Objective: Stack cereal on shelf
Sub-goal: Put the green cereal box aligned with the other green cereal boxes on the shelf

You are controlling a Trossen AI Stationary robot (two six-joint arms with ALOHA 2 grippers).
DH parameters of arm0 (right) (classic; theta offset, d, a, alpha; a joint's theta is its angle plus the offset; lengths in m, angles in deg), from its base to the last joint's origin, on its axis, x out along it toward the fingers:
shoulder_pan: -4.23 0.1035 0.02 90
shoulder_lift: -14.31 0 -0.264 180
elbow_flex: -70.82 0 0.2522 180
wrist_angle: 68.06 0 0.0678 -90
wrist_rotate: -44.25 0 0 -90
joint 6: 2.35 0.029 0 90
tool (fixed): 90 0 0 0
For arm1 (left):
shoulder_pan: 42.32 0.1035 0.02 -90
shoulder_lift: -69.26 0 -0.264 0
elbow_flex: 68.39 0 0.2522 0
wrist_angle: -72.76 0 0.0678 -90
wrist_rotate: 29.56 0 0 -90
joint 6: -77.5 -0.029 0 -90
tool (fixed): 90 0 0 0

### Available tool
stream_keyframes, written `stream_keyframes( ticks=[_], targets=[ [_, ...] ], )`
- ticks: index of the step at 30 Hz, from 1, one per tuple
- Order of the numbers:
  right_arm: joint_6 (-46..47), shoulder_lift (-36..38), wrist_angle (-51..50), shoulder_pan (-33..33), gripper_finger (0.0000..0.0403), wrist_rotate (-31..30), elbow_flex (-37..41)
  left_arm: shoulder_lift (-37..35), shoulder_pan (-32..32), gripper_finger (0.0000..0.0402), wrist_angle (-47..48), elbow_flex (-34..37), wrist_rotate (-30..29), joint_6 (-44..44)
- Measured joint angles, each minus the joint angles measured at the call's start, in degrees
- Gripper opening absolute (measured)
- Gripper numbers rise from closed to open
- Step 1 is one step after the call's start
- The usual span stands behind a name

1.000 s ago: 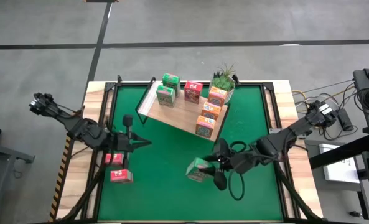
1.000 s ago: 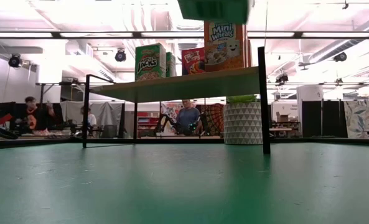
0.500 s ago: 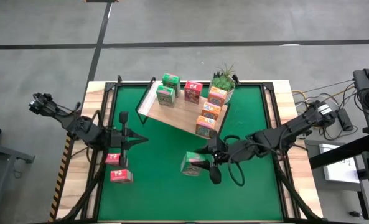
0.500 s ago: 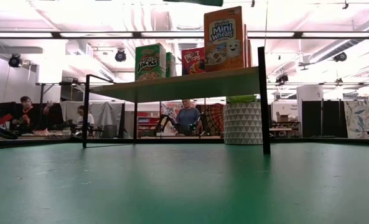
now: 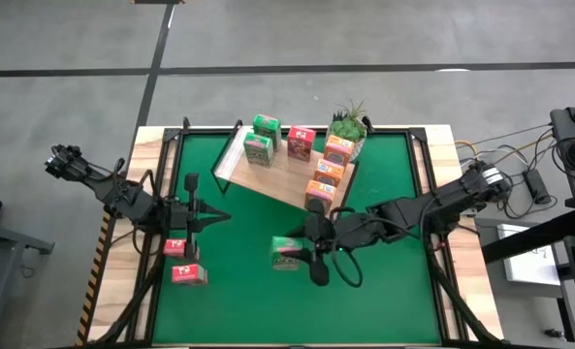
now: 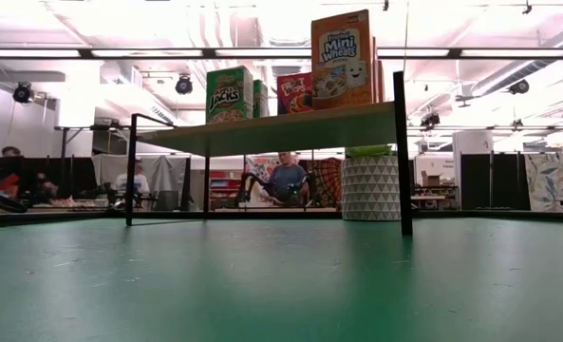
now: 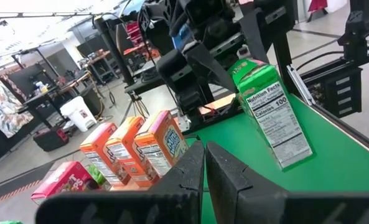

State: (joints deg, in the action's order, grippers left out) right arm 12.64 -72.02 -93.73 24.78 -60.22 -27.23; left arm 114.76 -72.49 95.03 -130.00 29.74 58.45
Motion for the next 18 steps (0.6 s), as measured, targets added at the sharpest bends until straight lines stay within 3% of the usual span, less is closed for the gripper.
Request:
stream_keyframes(
  ticks=[18],
  targets=[
    [-15.47, -16.24, -16.29, -13.97, 0.0149, -0.1, -24.88, -3.81, 0.02, 0.0, -0.06, 0.0, 0.0, -1.46]
  ],
)
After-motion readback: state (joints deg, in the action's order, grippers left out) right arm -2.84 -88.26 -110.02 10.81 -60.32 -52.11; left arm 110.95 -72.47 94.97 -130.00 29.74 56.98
